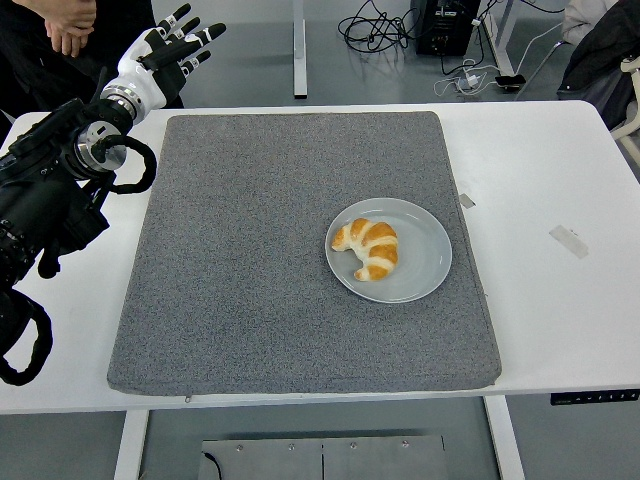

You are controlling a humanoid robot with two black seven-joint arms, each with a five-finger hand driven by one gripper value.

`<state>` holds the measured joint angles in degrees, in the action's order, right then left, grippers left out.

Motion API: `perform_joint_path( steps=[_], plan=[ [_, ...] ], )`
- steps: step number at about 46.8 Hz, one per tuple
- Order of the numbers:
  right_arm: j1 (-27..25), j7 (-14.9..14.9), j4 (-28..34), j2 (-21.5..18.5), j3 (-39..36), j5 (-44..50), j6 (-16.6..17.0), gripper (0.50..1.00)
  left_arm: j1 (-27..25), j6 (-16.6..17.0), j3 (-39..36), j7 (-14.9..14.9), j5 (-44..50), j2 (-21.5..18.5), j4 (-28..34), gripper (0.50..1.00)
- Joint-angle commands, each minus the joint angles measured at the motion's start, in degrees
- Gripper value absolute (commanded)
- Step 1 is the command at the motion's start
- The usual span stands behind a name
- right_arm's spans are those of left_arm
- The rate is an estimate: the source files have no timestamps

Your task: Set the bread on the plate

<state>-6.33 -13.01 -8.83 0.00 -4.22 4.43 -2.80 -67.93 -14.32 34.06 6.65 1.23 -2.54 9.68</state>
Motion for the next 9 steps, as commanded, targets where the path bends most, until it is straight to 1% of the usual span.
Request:
perform_joint_path(
  steps=[1, 9],
  plan=[
    [0.0, 0.0, 0.0, 0.0, 0.0, 0.0, 0.0, 1.000, 0.7, -0.1, 0.4, -0.1, 0.2, 0.0, 0.0, 0.977],
    [0.0, 0.0, 0.0, 0.0, -0.1, 0.0, 0.0, 1.000, 1.2, 0.0, 1.6, -0.1, 0.7, 0.5, 0.1, 0.977]
  ],
)
